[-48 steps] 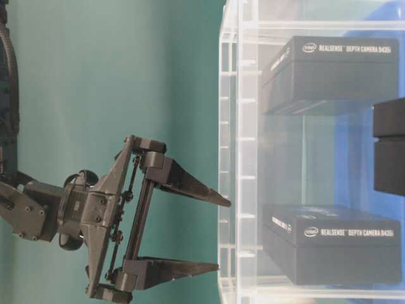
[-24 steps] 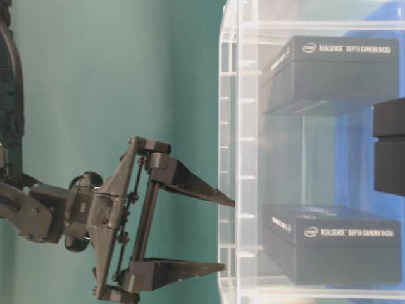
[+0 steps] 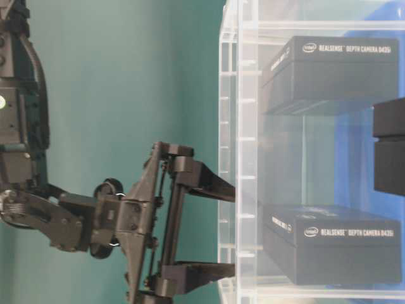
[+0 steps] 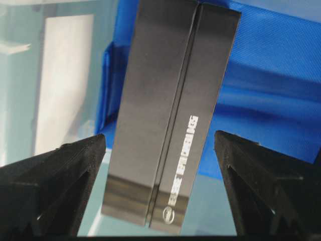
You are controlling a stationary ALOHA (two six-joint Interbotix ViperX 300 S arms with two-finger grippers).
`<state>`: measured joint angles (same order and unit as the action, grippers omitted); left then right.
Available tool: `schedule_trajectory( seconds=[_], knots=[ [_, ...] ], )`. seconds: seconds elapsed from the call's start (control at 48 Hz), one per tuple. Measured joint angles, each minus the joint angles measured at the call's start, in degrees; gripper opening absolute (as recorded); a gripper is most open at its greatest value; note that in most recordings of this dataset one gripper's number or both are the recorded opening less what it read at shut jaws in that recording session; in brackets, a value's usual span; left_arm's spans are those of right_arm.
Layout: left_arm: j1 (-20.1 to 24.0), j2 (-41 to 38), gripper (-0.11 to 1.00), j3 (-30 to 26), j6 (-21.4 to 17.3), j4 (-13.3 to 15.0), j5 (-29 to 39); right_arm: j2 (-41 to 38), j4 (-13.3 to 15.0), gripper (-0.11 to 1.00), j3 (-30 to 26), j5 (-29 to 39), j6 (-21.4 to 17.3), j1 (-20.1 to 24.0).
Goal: Take the box out of the case with the right arm.
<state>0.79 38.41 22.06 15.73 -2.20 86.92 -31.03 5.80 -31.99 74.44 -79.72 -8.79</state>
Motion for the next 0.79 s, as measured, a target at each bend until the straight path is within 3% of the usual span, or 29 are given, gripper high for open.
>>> schedule_trajectory(
  seconds=[0.791],
  knots=[
    [0.00, 0.09, 0.11, 0.00, 0.18, 0.00, 0.00, -4.22, 0.62, 0.97, 0.00, -1.85, -1.41, -0.62]
  ],
)
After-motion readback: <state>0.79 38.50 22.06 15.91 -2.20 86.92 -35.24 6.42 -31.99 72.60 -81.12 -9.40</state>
